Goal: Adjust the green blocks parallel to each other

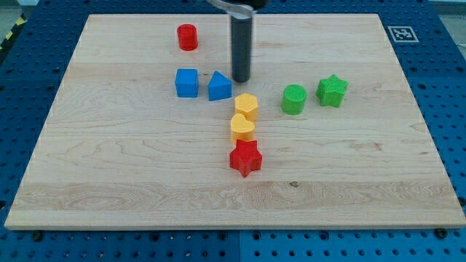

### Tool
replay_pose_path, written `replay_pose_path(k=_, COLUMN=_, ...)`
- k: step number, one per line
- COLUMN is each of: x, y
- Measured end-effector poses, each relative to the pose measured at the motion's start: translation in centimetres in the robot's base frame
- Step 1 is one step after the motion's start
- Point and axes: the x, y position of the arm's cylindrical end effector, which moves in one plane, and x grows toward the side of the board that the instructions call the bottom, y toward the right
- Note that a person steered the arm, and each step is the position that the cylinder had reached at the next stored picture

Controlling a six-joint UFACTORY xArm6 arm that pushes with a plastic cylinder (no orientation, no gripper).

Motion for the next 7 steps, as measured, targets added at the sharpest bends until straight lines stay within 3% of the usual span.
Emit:
replay_pose_path(k=1, x=0.3, y=3.0)
replay_pose_path(k=2, x=-2.1, y=5.0)
replay_pose_path(k=4, x=-3.4, y=21.4)
replay_pose_path(k=5, x=0.7, y=27.3)
replay_pose_path(k=6, x=6.1, y=28.0)
replay_pose_path(k=7, x=8.6, y=26.6)
